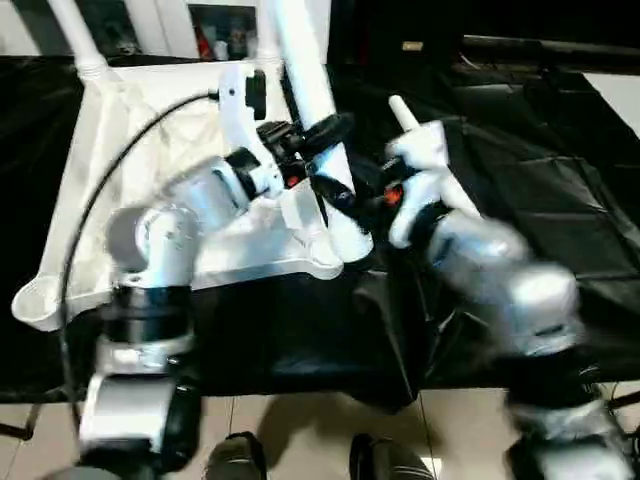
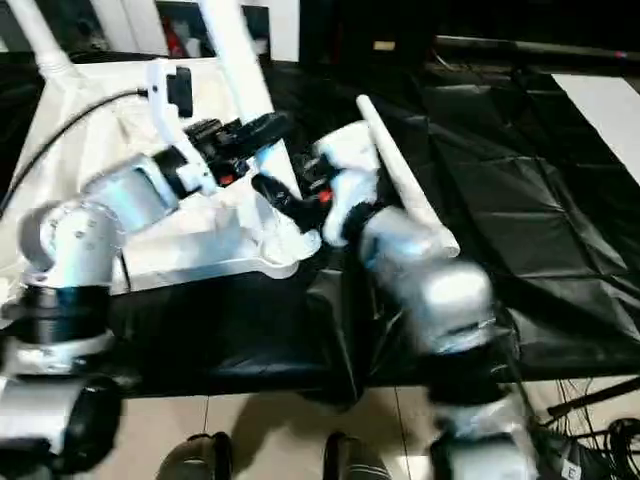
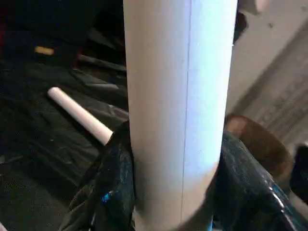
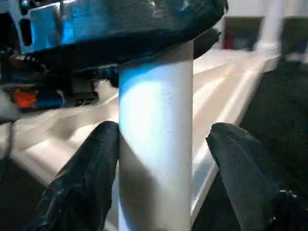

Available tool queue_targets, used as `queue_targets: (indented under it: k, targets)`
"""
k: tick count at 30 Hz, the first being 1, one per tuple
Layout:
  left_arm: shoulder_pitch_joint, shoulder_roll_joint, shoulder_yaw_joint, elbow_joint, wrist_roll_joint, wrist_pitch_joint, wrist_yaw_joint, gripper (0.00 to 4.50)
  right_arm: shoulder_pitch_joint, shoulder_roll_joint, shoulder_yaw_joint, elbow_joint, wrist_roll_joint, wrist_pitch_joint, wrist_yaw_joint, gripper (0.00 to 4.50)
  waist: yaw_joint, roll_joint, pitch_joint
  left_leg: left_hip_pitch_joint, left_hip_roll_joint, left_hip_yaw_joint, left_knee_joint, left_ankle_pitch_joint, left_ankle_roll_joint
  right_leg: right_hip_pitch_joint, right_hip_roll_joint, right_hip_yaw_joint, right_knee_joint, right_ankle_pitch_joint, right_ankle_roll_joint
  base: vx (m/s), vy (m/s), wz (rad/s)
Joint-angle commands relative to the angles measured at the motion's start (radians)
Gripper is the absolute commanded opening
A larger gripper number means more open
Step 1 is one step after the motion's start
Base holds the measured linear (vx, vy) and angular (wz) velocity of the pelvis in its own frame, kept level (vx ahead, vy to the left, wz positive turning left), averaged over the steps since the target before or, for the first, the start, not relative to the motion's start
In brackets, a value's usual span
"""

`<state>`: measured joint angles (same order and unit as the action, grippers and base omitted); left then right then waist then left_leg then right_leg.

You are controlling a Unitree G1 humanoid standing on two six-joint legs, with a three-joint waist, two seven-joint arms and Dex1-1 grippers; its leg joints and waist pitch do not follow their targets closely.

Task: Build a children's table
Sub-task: Pick table leg

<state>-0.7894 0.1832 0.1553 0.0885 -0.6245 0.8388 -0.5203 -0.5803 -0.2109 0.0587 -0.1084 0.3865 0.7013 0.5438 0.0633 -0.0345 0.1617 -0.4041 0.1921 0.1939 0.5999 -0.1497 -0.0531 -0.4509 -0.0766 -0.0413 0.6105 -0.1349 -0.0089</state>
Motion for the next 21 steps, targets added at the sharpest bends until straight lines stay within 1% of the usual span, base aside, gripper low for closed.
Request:
queue_targets:
  k: [1,2,4,5,6,7,9,10,11,12,14,16,18,19,20,21]
  targets:
    - [-0.017,0.025,-0.008,-0.005,-0.013,0.012,-0.052,1.86,0.002,-0.036,-0.039,-0.013,0.018,0.048,0.039,3.49,0.002,0.0,-0.111,0.024,0.015,-0.009,-0.059,-0.154,0.023,0.073,-0.04,0.036,-0.059,-0.22,-0.164,0.0,0.0,0.0]
    - [-0.019,0.048,-0.018,-0.002,-0.038,0.03,-0.105,1.86,-0.01,-0.046,-0.051,-0.002,0.025,0.06,0.042,3.57,0.002,-0.001,-0.11,0.024,0.014,-0.009,-0.059,-0.151,0.023,0.071,-0.041,0.036,-0.061,-0.224,-0.166,0.0,0.0,0.0]
    - [-0.015,0.079,-0.042,-0.011,-0.059,0.049,-0.177,1.86,-0.02,-0.087,-0.033,-0.004,0.035,0.074,0.097,3.73,0.002,-0.001,-0.111,0.024,0.014,-0.009,-0.059,-0.149,0.021,0.073,-0.043,0.035,-0.06,-0.239,-0.171,0.0,0.0,0.0]
    - [-0.013,0.091,-0.053,-0.013,-0.062,0.048,-0.205,1.86,-0.023,-0.1,-0.032,-0.011,0.058,0.083,0.125,3.81,0.002,0.0,-0.111,0.024,0.014,-0.009,-0.059,-0.15,0.018,0.074,-0.043,0.035,-0.06,-0.242,-0.173,0.0,0.0,0.0]
    - [-0.013,0.098,-0.057,-0.013,-0.063,0.046,-0.22,1.86,-0.026,-0.101,-0.041,-0.015,0.081,0.102,0.132,3.89,0.001,-0.002,-0.109,0.023,0.014,-0.009,-0.059,-0.151,0.02,0.073,-0.042,0.036,-0.062,-0.245,-0.172,0.0,0.0,0.0]
    - [-0.014,0.104,-0.061,-0.011,-0.065,0.044,-0.235,1.86,-0.03,-0.099,-0.055,-0.019,0.109,0.127,0.134,3.89,0.001,-0.002,-0.109,0.024,0.014,-0.008,-0.059,-0.15,0.022,0.073,-0.043,0.036,-0.062,-0.251,-0.177,0.0,0.0,0.0]
    - [-0.025,0.111,-0.055,0.006,-0.064,0.04,-0.245,1.86,-0.038,-0.113,-0.056,-0.025,0.134,0.165,0.151,4.15,0.001,-0.001,-0.108,0.025,0.015,-0.009,-0.059,-0.151,0.018,0.072,-0.043,0.036,-0.062,-0.258,-0.179,0.0,0.0,0.0]
    - [-0.027,0.112,-0.053,0.009,-0.067,0.041,-0.251,1.86,-0.039,-0.113,-0.057,-0.025,0.138,0.169,0.151,4.29,0.001,-0.001,-0.108,0.025,0.016,-0.009,-0.059,-0.151,0.017,0.072,-0.043,0.036,-0.062,-0.26,-0.179,0.0,0.0,0.0]
    - [-0.035,0.12,-0.052,0.02,-0.078,0.044,-0.28,1.86,-0.044,-0.116,-0.062,-0.021,0.154,0.19,0.151,4.35,0.0,-0.002,-0.106,0.025,0.016,-0.009,-0.06,-0.158,0.011,0.07,-0.043,0.035,-0.065,-0.273,-0.176,0.0,0.0,0.0]
    - [-0.036,0.122,-0.052,0.021,-0.08,0.045,-0.286,1.86,-0.045,-0.116,-0.063,-0.02,0.156,0.193,0.15,4.35,0.001,-0.002,-0.106,0.027,0.014,-0.008,-0.06,-0.158,0.011,0.07,-0.042,0.035,-0.065,-0.279,-0.174,0.0,0.0,0.0]
    - [-0.041,0.132,-0.058,0.022,-0.094,0.047,-0.328,1.86,-0.052,-0.114,-0.077,-0.012,0.183,0.225,0.15,4.5,0.002,-0.001,-0.106,0.027,0.015,-0.009,-0.06,-0.155,0.008,0.07,-0.044,0.036,-0.064,-0.278,-0.176,0.0,0.0,0.0]
    - [-0.047,0.145,-0.073,0.026,-0.09,0.041,-0.354,1.86,-0.052,-0.143,-0.041,-0.012,0.147,0.189,0.185,4.5,0.001,-0.003,-0.106,0.026,0.016,-0.009,-0.06,-0.149,0.006,0.069,-0.043,0.035,-0.062,-0.263,-0.179,0.0,0.0,0.0]
    - [-0.048,0.153,-0.085,0.029,-0.082,0.03,-0.367,1.86,-0.052,-0.153,-0.03,-0.011,0.147,0.182,0.205,4.5,0.002,-0.002,-0.105,0.026,0.016,-0.009,-0.061,-0.151,0.006,0.07,-0.044,0.036,-0.062,-0.261,-0.175,0.0,0.0,0.0]
    - [-0.048,0.155,-0.09,0.03,-0.079,0.027,-0.373,1.86,-0.052,-0.155,-0.029,-0.011,0.153,0.19,0.208,4.5,0.001,-0.004,-0.104,0.024,0.016,-0.008,-0.061,-0.15,0.006,0.071,-0.045,0.037,-0.062,-0.266,-0.175,0.0,0.0,0.0]
    - [-0.047,0.157,-0.099,0.028,-0.073,0.018,-0.383,1.86,-0.052,-0.156,-0.033,-0.017,0.19,0.221,0.228,4.5,0.002,-0.003,-0.104,0.025,0.017,-0.008,-0.061,-0.153,0.005,0.071,-0.045,0.037,-0.063,-0.271,-0.176,0.0,0.0,0.0]
    - [-0.045,0.157,-0.104,0.024,-0.068,0.008,-0.39,1.86,-0.052,-0.156,-0.034,-0.018,0.199,0.233,0.229,4.5,0.002,-0.007,-0.104,0.025,0.016,-0.008,-0.06,-0.154,0.008,0.072,-0.046,0.036,-0.064,-0.282,-0.174,0.0,0.0,0.0]
